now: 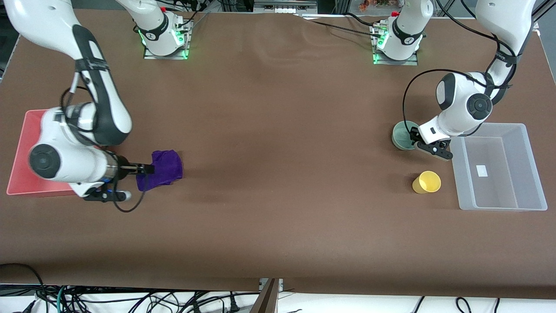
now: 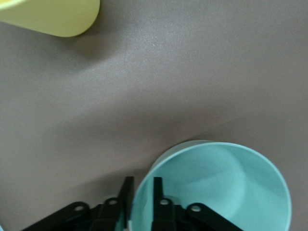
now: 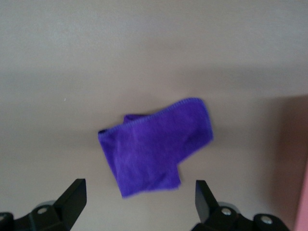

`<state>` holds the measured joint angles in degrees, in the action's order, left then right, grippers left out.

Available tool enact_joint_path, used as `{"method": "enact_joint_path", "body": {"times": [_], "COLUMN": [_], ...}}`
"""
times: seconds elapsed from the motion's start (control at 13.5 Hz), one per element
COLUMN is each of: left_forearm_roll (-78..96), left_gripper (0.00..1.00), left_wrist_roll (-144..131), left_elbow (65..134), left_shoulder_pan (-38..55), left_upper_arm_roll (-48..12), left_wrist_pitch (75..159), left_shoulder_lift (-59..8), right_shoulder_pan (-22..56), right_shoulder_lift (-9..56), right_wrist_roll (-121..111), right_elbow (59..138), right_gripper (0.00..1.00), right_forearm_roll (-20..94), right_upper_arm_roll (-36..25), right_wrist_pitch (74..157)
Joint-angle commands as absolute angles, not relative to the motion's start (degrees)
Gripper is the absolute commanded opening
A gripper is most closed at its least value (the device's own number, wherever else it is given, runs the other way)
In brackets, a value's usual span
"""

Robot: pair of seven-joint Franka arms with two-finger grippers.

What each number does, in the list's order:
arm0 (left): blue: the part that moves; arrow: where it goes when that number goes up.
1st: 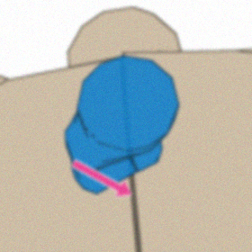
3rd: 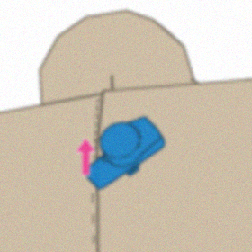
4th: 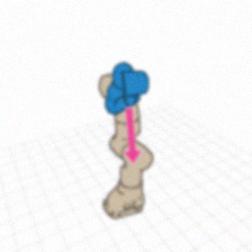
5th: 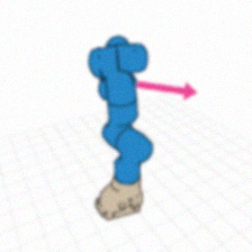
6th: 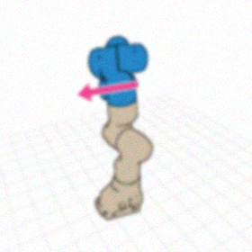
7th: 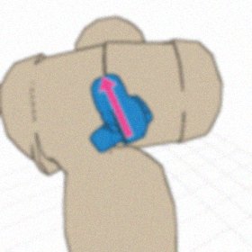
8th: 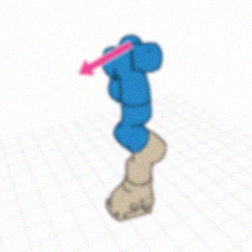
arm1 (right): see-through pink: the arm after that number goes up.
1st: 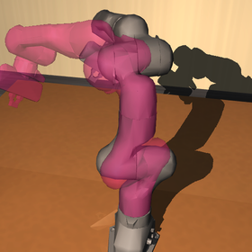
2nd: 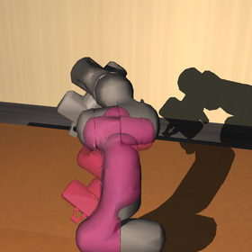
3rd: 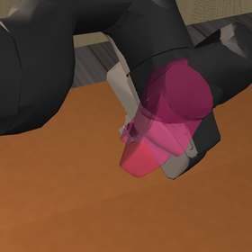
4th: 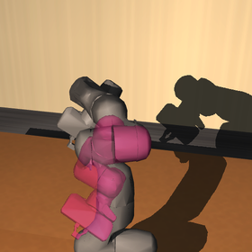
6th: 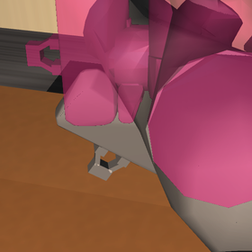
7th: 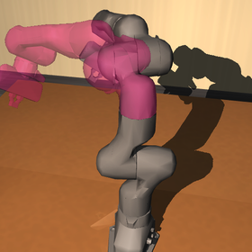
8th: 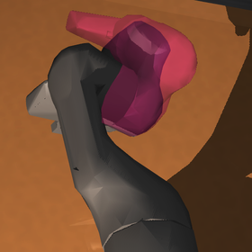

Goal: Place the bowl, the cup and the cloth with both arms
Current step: 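Lower the left gripper onto the green bowl while the right gripper reaches the cloth, then carry the bowl into the clear bin while the right gripper lifts the cloth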

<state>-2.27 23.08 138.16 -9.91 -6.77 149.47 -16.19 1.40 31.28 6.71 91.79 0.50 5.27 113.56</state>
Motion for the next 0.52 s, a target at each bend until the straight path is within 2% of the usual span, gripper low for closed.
{"method": "enact_joint_path", "body": {"times": [0.0, 0.44], "left_forearm_roll": [-2.7, -2.7], "left_gripper": [0.0, 0.0], "left_wrist_roll": [25.3, 27.7], "left_elbow": [136.8, 135.1], "left_shoulder_pan": [-9.8, -9.4], "left_upper_arm_roll": [-6.9, -7.7], "left_wrist_pitch": [149.1, 143.7], "left_shoulder_lift": [-16.5, -11.9], "right_shoulder_pan": [0.7, 1.0], "right_shoulder_lift": [29.3, 29.9], "right_wrist_roll": [7.3, 6.2], "right_elbow": [100.4, 112.0], "right_gripper": [1.0, 1.0], "right_forearm_roll": [0.5, -0.8], "right_upper_arm_roll": [6.7, 6.9], "right_wrist_pitch": [123.4, 140.3]}}
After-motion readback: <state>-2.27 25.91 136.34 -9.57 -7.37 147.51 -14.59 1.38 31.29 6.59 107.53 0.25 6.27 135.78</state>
